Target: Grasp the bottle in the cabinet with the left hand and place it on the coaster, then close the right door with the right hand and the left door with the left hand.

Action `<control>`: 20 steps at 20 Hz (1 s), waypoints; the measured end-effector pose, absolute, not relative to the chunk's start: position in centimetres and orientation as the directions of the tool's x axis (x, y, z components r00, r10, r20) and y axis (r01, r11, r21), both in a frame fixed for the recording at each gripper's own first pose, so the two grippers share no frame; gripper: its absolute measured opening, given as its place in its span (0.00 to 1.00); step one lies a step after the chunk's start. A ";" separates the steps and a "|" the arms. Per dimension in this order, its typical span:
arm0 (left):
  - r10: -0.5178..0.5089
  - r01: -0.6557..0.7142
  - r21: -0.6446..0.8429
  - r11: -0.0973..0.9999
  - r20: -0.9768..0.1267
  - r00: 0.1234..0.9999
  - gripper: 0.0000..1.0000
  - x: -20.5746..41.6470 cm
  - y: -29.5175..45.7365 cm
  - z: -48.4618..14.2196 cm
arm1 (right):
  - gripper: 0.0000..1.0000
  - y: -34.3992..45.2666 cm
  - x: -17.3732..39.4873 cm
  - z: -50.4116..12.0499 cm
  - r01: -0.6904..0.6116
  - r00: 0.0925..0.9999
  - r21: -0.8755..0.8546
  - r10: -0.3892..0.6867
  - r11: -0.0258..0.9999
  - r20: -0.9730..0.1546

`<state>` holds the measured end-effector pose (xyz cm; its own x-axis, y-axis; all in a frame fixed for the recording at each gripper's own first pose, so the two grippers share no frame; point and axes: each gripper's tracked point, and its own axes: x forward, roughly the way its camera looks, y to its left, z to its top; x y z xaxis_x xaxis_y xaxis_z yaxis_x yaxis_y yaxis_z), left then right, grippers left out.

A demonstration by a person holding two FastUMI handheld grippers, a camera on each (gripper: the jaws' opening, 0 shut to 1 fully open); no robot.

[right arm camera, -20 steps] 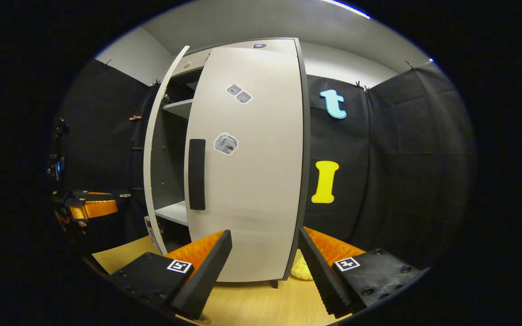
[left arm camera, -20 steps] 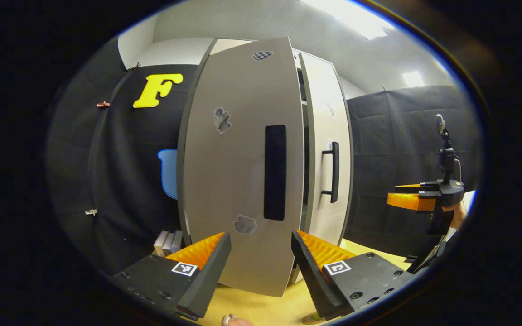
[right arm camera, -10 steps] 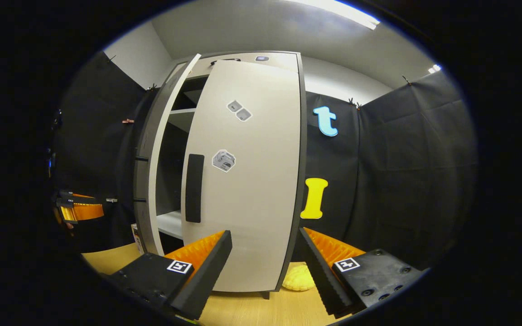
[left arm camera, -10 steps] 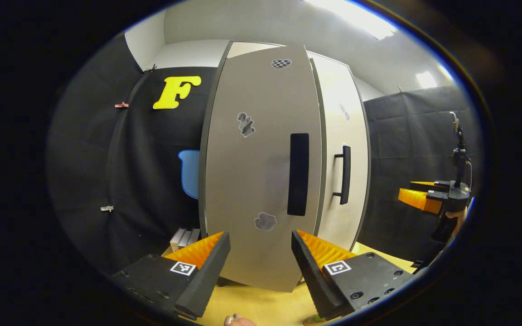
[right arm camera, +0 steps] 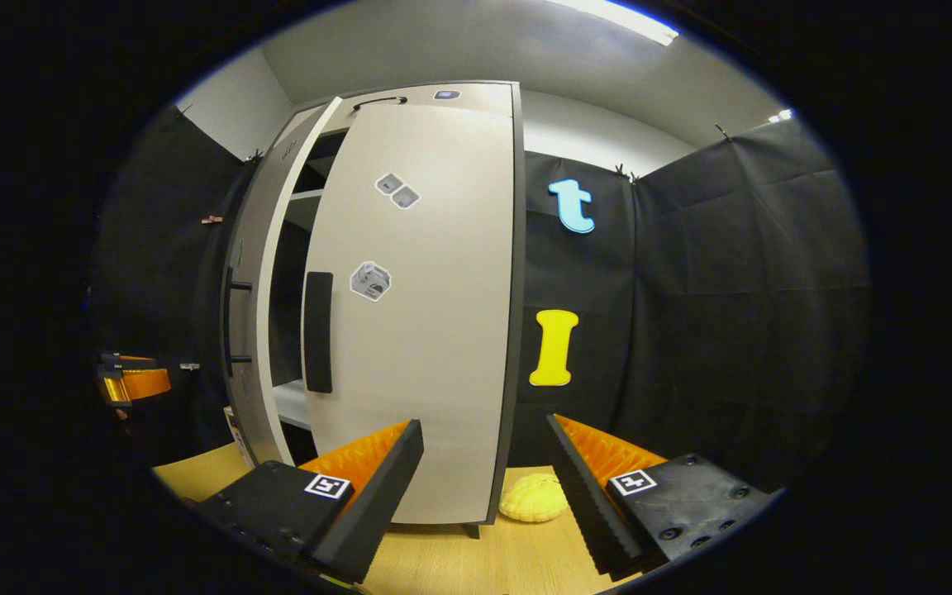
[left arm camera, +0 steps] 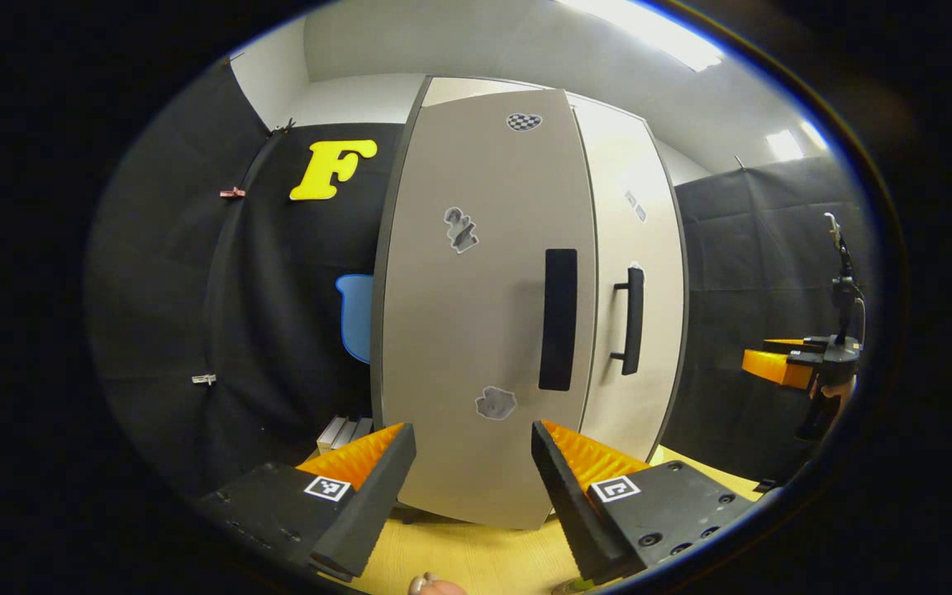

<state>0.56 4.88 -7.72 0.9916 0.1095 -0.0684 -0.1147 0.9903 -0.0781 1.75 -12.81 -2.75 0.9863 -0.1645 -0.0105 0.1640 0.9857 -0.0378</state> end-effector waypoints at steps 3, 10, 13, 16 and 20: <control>0.104 -0.109 -0.080 0.991 -0.067 0.992 0.90 0.3 4.6 -7.6 | 0.98 -12.6 1.4 -2.5 0.166 0.986 -0.023 -0.166 0.986 -0.003; 0.112 -0.116 -0.041 0.992 -0.075 0.991 0.90 0.4 5.3 -7.9 | 0.98 -13.3 0.5 -2.4 0.190 0.982 -0.052 -0.191 0.980 -0.003; 0.102 -0.104 -0.034 0.994 -0.061 0.993 0.90 0.6 5.0 -7.4 | 0.98 -13.7 0.0 -2.2 0.201 0.980 -0.054 -0.201 0.978 0.001; 0.097 -0.098 -0.013 0.995 -0.061 0.993 0.90 0.8 4.7 -7.2 | 0.98 -14.0 -0.4 -2.1 0.210 0.978 -0.051 -0.210 0.976 0.006; 0.091 -0.092 -0.004 0.996 -0.065 0.994 0.90 0.9 4.4 -7.6 | 0.98 -14.5 -0.7 -2.4 0.215 0.976 -0.044 -0.216 0.976 -0.002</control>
